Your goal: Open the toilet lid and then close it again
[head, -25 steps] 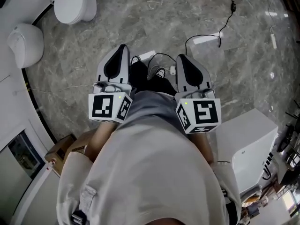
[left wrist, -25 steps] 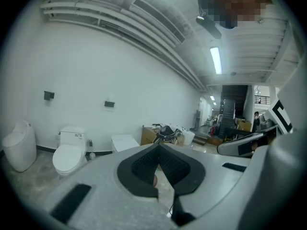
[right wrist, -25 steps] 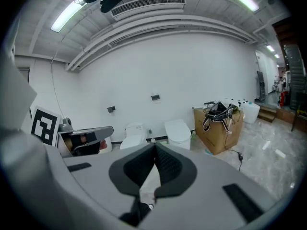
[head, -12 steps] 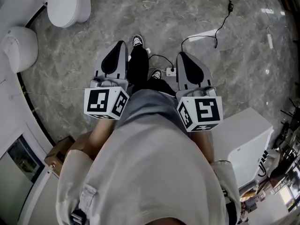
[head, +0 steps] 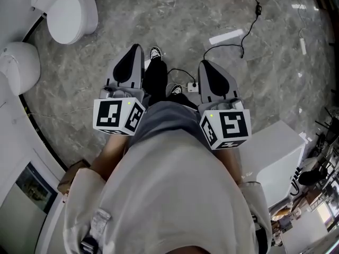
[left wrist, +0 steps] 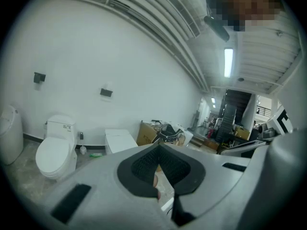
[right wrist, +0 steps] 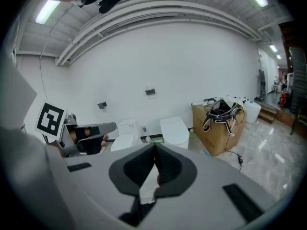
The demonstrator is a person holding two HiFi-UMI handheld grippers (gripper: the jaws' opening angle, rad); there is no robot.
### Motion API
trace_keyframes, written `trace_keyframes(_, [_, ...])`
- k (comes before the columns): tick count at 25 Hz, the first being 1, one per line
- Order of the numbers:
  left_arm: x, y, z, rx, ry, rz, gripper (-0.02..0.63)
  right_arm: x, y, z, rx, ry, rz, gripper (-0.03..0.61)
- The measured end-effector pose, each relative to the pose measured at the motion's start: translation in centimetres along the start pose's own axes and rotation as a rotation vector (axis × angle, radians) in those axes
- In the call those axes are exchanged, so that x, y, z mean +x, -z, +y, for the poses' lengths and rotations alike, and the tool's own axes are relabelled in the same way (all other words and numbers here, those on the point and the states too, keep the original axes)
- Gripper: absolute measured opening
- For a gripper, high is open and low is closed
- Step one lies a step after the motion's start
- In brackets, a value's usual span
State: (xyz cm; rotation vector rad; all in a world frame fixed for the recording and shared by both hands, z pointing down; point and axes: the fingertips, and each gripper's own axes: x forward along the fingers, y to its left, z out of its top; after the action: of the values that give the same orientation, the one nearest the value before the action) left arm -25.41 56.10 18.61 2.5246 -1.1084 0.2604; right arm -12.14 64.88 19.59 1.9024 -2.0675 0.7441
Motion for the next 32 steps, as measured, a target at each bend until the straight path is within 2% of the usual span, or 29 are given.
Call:
trace_keyframes(17, [10.3, -7.8, 10.7, -0.018, 0.066, 0.004, 0.008, 13.8, -8.9, 1.7, -0.018, 0.028, 0.045, 0.011])
trace_keyframes(23, [12.5, -9.1, 13.3, -0.027, 0.086, -0.002, 0.009, 16.7, -10.2, 2.5, -0.028, 0.030, 0.067, 0.011])
trace_keyframes(32, [13.4, -9.8, 15.1, -0.051, 0.058, -0.018, 0.008, 19.3, -11.7, 3.1, -0.069, -0.008, 0.088, 0.011])
